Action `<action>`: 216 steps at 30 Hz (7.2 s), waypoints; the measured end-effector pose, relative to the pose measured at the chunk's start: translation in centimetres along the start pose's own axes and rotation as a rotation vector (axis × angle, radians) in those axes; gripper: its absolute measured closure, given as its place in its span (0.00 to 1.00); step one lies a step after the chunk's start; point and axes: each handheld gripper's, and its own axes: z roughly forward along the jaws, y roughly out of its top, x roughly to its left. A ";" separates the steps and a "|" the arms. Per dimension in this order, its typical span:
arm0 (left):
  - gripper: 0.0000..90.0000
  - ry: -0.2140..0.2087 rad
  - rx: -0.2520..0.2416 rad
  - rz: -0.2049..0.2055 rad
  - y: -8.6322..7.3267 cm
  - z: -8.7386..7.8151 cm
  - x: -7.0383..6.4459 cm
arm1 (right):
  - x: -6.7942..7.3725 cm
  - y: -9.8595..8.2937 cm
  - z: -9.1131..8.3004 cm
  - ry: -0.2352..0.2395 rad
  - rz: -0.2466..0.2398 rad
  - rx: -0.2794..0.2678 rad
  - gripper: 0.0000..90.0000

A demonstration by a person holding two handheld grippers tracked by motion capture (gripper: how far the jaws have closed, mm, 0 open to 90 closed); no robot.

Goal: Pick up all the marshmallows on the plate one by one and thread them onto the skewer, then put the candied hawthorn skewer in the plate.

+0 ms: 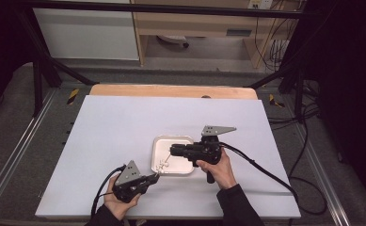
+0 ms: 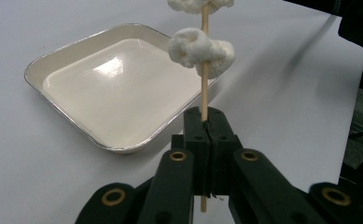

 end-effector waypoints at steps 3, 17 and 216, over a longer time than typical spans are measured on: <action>0.98 0.002 0.003 -0.001 -0.1 0.1 0.0 | 0.1 -0.2 0.2 0.005 -0.008 0.007 0.87; 0.98 0.003 -0.003 0.005 0.0 0.1 -0.2 | 0.3 -0.8 0.5 0.014 -0.025 0.016 0.90; 0.44 0.154 0.299 -0.055 4.6 4.8 4.8 | -5.4 -10.1 -11.9 -0.508 -0.093 0.218 0.01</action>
